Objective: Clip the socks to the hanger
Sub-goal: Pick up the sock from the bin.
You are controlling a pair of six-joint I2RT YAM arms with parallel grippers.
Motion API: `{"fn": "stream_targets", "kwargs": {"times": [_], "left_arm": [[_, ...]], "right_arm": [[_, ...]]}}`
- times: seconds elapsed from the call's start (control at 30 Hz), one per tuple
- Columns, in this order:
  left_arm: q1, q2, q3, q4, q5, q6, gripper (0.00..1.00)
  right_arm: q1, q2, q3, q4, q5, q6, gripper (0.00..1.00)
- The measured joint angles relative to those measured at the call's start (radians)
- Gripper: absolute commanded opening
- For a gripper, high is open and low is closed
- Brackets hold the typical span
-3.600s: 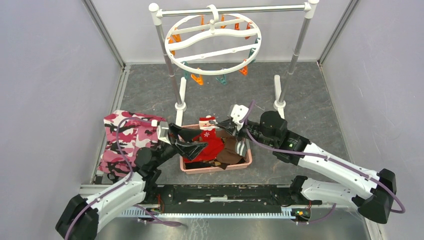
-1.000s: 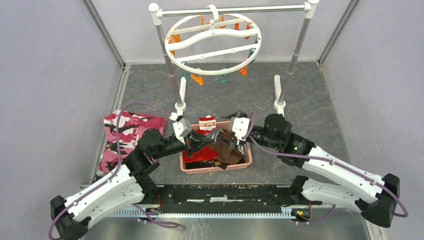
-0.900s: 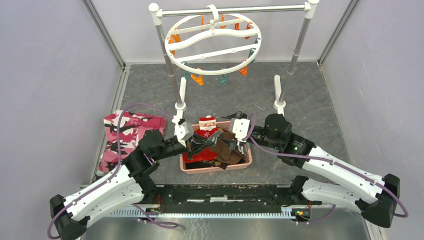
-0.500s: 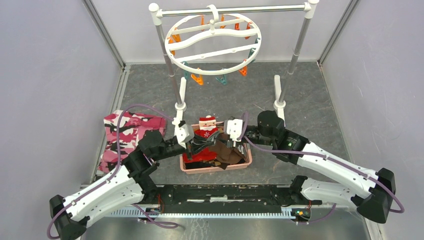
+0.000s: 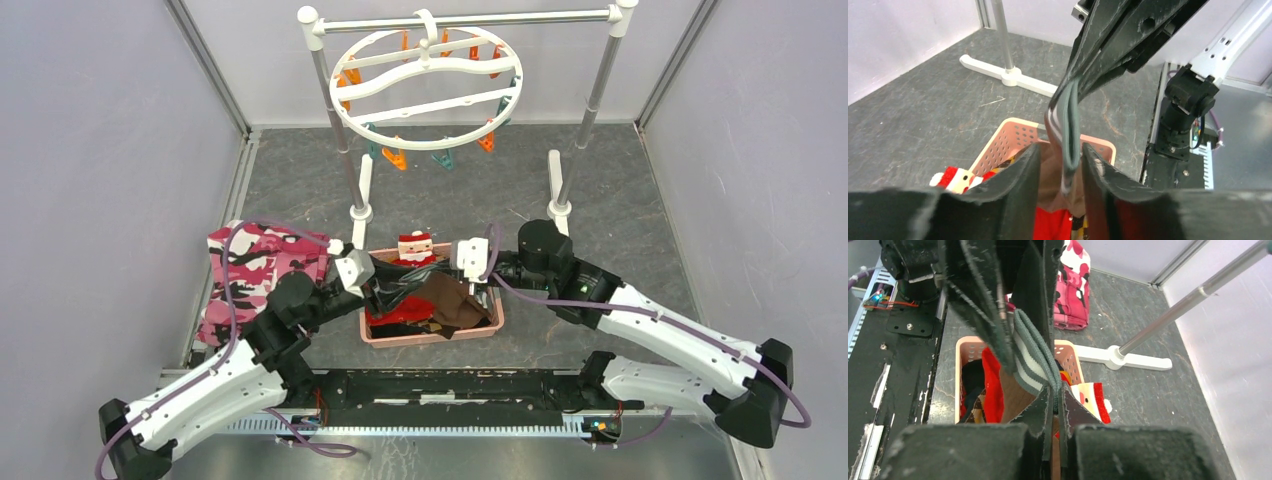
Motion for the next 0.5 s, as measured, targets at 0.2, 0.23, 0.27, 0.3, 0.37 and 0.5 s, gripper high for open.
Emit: {"fn": "stream_targets", "kwargs": {"times": [0.2, 0.23, 0.27, 0.3, 0.37, 0.5], "left_arm": [[0.000, -0.119, -0.251, 0.299, -0.026, -0.092, 0.84], [0.000, -0.128, -0.288, 0.349, -0.030, -0.104, 0.85], [0.000, -0.133, -0.323, 0.400, -0.034, -0.116, 0.85], [0.000, -0.134, -0.348, 0.439, -0.036, -0.126, 0.85], [0.000, -0.130, -0.368, 0.507, -0.037, -0.134, 0.85], [0.000, -0.113, -0.370, 0.659, -0.037, -0.137, 0.84]], "right_arm": [[-0.001, -0.049, 0.000, 0.034, 0.034, 0.047, 0.00], [-0.002, -0.052, 0.000, 0.040, 0.035, 0.053, 0.00], [-0.002, -0.054, 0.000, 0.047, 0.035, 0.060, 0.00], [-0.002, -0.054, 0.000, 0.053, 0.036, 0.066, 0.00], [-0.002, -0.053, 0.000, 0.055, 0.036, 0.077, 0.00], [-0.002, -0.046, 0.000, 0.055, 0.037, 0.090, 0.00]]}}
